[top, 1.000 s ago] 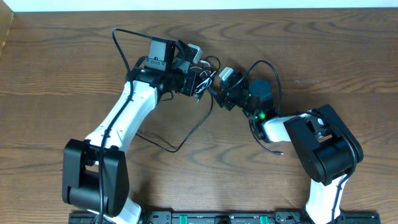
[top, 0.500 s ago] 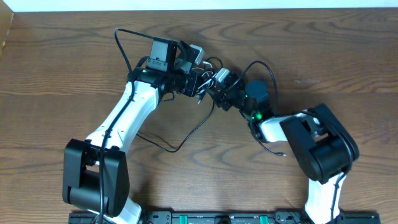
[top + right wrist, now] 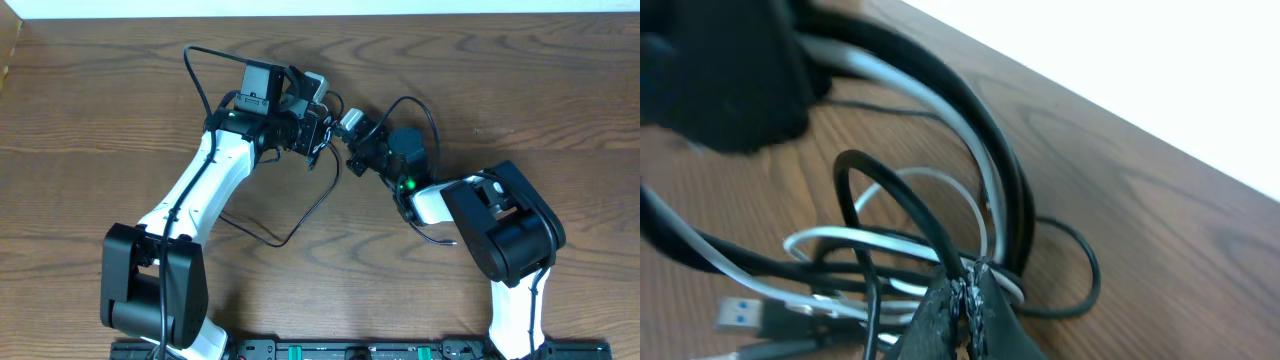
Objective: Untangle cables
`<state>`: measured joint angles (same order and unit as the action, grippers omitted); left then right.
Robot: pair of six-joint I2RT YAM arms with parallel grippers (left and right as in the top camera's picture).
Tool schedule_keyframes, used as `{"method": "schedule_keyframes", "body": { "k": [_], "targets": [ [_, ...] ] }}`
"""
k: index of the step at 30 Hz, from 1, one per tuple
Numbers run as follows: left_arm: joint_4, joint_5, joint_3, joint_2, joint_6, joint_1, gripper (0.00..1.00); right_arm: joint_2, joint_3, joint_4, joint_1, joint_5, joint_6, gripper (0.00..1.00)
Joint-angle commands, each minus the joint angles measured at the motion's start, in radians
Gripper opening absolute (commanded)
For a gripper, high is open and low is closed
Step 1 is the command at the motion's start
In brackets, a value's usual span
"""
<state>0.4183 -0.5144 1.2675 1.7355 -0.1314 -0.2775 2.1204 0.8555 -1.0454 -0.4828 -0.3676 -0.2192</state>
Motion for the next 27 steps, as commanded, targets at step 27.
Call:
{"method": "schedule_keyframes", "body": {
  "k": [27],
  "targets": [
    [0.013,0.007,-0.003,0.004,-0.009,-0.001,0.08,-0.258,0.010,-0.169,0.362,-0.839,0.856,0.01]
  ]
}}
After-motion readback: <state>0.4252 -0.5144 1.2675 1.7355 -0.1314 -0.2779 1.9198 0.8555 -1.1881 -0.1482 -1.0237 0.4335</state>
